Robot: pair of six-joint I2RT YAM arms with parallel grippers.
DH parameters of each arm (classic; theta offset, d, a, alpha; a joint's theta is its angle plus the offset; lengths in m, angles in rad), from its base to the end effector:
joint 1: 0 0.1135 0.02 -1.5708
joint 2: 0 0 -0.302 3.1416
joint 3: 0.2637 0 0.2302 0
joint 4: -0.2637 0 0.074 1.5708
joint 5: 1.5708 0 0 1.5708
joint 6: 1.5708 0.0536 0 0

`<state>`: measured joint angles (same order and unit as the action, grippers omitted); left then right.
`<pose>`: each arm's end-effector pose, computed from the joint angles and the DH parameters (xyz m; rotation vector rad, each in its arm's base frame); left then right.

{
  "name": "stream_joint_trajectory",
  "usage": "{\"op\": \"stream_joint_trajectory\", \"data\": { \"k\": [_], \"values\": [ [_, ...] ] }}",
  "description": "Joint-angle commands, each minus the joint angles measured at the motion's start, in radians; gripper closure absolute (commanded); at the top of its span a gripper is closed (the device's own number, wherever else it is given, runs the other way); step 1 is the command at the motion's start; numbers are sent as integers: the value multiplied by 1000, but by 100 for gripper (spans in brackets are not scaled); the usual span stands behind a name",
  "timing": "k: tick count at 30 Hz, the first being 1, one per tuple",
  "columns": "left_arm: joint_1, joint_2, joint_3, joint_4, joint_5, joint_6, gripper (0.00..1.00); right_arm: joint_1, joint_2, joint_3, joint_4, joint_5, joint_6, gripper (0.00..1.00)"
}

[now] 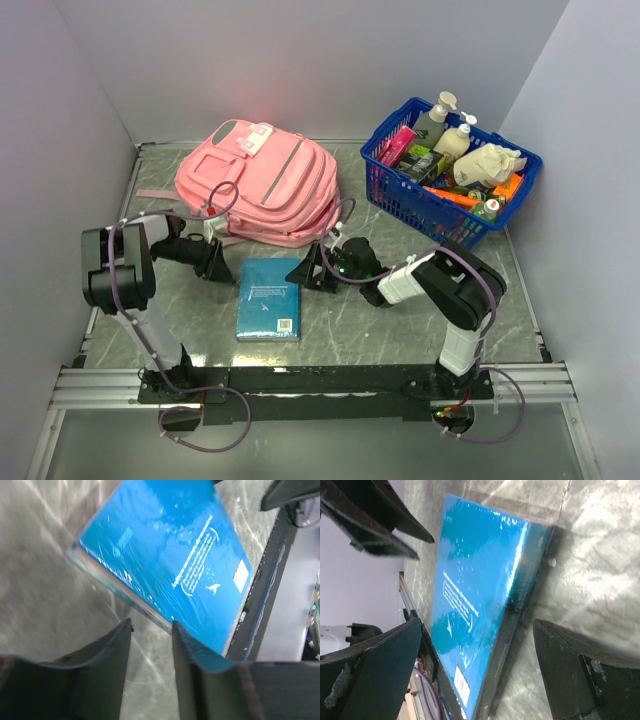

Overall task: Pack the student bag
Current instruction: Pick up the book from the center of the board.

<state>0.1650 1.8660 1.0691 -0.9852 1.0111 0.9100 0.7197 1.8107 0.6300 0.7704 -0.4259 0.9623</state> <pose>0.2882 0.0019 0.1852 0.7657 2.3588 -1.3115 0.2444 0.2437 0.1751 -0.0444 2.2763 1.4263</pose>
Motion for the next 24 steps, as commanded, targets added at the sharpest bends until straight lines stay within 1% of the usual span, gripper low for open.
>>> {"op": "stream_joint_trajectory", "data": {
  "k": [1,2,3,5,7,9,17,19,21,22,24],
  "values": [
    [-28,-126,-32,177,-112,-330,52,-2,-36,-29,-49,35,-30,0],
    [-33,-126,-23,166,-130,-321,52,-2,-34,-27,-48,29,-27,0],
    [-39,-134,-24,183,-144,-367,51,-2,-31,-29,-37,30,-24,0],
    [-58,-139,-29,206,-151,-390,50,0,-24,-24,-34,30,-22,0],
    [-103,-125,-32,221,-178,-419,50,6,-13,-12,-40,35,-23,0],
    [-140,-105,-44,270,-222,-453,51,14,-10,-3,-55,44,-30,0],
    [-157,8,-26,299,-218,-491,53,26,2,14,-109,140,-56,0],
    [-157,13,-28,313,-180,-500,57,26,27,34,-103,148,-85,0],
    [-157,7,-23,315,-143,-503,63,24,51,51,-82,133,-96,0],
    [-183,1,-14,309,-94,-500,65,26,70,59,-60,112,-96,0],
    [-193,-27,-8,310,-50,-500,70,27,81,53,30,82,-76,0]
  ]
}}
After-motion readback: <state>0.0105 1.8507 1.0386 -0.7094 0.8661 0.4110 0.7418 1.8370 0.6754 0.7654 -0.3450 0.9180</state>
